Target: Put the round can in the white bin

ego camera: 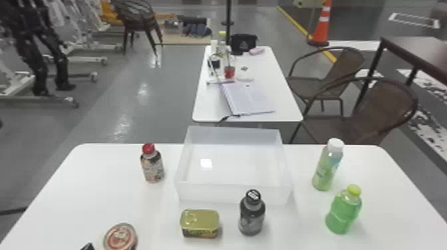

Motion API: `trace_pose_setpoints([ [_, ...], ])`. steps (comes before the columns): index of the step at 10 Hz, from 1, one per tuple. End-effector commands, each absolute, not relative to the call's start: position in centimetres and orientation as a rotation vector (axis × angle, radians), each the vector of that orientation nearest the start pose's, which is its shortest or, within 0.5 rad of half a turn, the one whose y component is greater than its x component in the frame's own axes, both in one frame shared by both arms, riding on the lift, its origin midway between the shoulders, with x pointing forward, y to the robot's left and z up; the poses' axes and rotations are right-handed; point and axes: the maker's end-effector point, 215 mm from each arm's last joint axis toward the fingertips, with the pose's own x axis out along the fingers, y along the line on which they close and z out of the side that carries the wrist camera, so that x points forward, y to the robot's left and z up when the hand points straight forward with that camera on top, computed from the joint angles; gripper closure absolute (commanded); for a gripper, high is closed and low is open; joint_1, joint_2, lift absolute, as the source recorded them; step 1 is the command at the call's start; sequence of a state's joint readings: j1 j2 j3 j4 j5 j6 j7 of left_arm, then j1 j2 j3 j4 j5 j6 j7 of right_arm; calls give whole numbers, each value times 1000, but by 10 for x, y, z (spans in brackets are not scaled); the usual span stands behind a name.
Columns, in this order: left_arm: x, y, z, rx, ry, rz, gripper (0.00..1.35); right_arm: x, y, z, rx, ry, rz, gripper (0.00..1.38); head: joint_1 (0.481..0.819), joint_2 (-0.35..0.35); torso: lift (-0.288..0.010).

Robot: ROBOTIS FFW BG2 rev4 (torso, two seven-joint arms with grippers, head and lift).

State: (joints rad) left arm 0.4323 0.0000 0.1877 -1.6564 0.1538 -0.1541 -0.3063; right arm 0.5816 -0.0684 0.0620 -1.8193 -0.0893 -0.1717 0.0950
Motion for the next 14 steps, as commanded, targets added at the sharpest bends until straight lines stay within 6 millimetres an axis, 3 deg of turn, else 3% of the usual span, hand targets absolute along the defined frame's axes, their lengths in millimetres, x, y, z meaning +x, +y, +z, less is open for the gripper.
trace_pose_setpoints([
  [1,428,276,-464,-121,169,-99,153,391,-187,-443,64,164,159,150,549,0,-100],
  [7,430,273,-469,-118,189,-112,154,391,-188,-446,74,168,155,150,549,0,-100],
  [14,451,271,-489,-85,230,-133,160,391,-187,-448,83,172,152,150,549,0,-100],
])
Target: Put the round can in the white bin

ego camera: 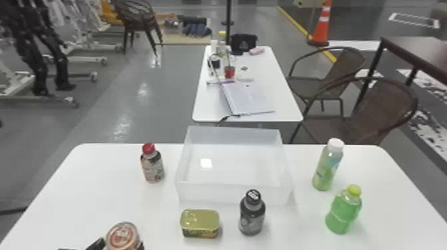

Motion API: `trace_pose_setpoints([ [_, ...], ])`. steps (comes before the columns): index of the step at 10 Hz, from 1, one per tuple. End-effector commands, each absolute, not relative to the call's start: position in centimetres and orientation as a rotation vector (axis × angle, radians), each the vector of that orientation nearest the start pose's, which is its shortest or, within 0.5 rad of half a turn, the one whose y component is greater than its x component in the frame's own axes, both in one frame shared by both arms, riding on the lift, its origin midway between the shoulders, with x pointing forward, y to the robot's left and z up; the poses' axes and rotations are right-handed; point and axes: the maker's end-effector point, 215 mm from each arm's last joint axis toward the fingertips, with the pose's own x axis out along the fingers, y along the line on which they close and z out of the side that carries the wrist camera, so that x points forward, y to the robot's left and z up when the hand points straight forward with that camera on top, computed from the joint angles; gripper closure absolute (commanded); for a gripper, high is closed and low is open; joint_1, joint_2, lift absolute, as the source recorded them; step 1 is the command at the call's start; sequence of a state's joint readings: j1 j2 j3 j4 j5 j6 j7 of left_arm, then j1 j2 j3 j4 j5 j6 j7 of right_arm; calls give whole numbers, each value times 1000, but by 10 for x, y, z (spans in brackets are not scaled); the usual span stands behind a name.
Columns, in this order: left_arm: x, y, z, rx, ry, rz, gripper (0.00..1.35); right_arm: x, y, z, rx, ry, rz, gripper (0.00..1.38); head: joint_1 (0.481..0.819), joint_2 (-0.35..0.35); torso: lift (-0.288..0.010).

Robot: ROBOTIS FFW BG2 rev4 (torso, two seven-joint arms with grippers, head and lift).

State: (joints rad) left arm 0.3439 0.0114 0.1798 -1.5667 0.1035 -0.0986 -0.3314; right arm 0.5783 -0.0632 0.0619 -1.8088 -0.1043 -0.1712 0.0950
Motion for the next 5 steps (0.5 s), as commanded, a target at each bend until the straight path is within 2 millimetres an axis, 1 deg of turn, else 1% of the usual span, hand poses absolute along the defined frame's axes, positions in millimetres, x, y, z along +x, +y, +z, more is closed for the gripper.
trace_pose_setpoints([
  [1,454,274,-489,-63,231,-132,160,391,-188,-447,84,171,152,150,549,0,-100],
  [3,462,280,-493,-16,245,-127,160,391,-188,-448,90,174,150,150,549,0,-100],
  [4,463,281,-497,-4,259,-127,162,391,-187,-448,92,174,151,150,549,0,-100],
  [5,462,283,-504,7,277,-123,193,391,-187,-449,92,174,151,148,549,0,-100],
])
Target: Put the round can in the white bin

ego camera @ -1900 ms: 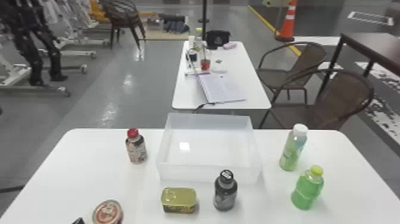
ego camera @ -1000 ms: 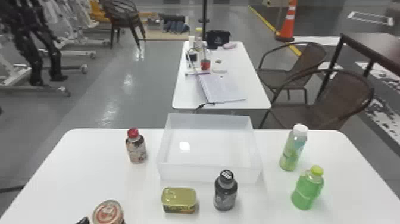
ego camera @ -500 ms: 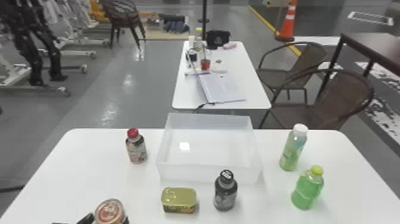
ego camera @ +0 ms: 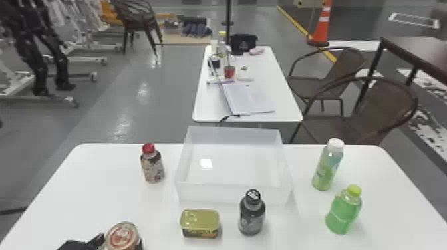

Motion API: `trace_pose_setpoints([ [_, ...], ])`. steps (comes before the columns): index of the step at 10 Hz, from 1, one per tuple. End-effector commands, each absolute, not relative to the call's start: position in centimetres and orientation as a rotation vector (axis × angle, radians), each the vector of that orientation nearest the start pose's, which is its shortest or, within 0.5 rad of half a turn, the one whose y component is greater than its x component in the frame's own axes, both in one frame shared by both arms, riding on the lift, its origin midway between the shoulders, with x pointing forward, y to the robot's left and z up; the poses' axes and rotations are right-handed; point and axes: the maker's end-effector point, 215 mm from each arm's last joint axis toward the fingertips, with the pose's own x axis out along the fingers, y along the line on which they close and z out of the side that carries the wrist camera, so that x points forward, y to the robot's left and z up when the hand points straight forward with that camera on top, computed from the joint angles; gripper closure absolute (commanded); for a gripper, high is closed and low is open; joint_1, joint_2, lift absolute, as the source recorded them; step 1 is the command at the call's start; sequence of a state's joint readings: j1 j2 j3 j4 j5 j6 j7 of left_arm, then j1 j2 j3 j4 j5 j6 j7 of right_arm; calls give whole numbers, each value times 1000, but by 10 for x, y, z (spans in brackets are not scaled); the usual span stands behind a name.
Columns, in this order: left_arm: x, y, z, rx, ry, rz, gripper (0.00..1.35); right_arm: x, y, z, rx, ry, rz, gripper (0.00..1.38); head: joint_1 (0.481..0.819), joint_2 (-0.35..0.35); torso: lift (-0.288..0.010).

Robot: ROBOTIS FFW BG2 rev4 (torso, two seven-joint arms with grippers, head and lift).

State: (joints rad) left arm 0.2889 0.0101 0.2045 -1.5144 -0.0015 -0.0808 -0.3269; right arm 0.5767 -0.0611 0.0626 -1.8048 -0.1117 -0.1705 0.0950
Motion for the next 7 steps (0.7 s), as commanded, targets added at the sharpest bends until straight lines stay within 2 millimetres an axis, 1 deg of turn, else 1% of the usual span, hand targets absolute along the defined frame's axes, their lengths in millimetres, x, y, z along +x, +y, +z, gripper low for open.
trace_pose_setpoints([
  [1,460,285,-509,13,290,-120,279,391,-187,-449,95,174,150,148,549,0,-100],
  [2,460,287,-512,23,304,-119,515,391,-186,-449,96,173,149,148,549,0,-100],
  [3,462,287,-511,35,303,-121,660,391,-186,-449,96,175,149,148,549,0,-100],
  [5,463,286,-508,52,299,-124,731,391,-188,-449,94,175,148,148,549,0,-100],
  [6,466,287,-499,53,282,-120,731,391,-187,-448,96,172,149,148,549,0,-100],
  [7,475,287,-472,82,239,-118,731,391,-188,-449,96,173,148,148,549,0,-100],
])
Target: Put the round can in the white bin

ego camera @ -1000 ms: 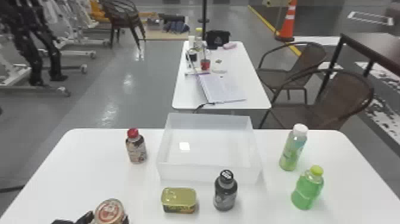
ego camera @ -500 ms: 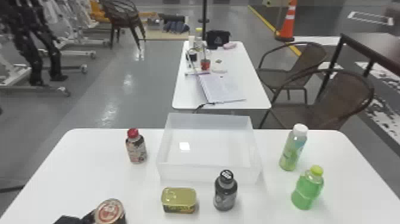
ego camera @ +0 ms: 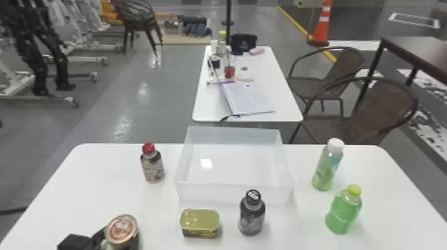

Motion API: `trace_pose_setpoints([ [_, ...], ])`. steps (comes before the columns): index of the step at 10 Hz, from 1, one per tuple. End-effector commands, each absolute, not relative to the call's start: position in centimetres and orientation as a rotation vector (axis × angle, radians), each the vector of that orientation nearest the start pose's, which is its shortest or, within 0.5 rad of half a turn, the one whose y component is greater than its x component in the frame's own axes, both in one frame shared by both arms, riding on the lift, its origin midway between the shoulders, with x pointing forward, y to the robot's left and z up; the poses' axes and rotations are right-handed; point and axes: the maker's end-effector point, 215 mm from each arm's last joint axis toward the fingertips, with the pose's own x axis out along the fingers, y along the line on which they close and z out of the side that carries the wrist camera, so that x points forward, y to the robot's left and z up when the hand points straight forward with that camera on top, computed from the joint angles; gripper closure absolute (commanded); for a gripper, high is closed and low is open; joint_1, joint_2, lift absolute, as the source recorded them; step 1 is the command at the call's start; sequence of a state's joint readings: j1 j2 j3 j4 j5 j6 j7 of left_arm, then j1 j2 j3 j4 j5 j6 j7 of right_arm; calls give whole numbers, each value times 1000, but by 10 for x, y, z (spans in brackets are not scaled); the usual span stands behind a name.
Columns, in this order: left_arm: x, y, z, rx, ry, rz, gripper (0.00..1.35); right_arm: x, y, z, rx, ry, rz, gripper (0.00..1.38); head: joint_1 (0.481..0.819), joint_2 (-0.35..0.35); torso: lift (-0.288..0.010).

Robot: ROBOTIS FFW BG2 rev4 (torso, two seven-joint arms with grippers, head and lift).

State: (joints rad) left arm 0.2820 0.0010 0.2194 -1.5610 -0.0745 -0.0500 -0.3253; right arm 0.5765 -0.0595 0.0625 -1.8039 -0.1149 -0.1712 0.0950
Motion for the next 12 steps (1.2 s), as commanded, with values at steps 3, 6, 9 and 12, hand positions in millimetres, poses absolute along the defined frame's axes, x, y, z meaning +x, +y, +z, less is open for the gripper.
trace_pose_setpoints([
  [3,516,257,-386,90,97,-173,731,391,-187,-450,99,177,148,148,549,0,-100],
  [6,564,195,-355,87,111,-398,730,396,-184,-447,102,168,152,148,549,0,-100],
  [9,588,160,-360,129,133,-517,730,398,-183,-447,103,166,154,148,549,0,-100],
  [12,603,123,-385,160,180,-645,730,399,-181,-448,106,166,154,148,549,0,-100],
])
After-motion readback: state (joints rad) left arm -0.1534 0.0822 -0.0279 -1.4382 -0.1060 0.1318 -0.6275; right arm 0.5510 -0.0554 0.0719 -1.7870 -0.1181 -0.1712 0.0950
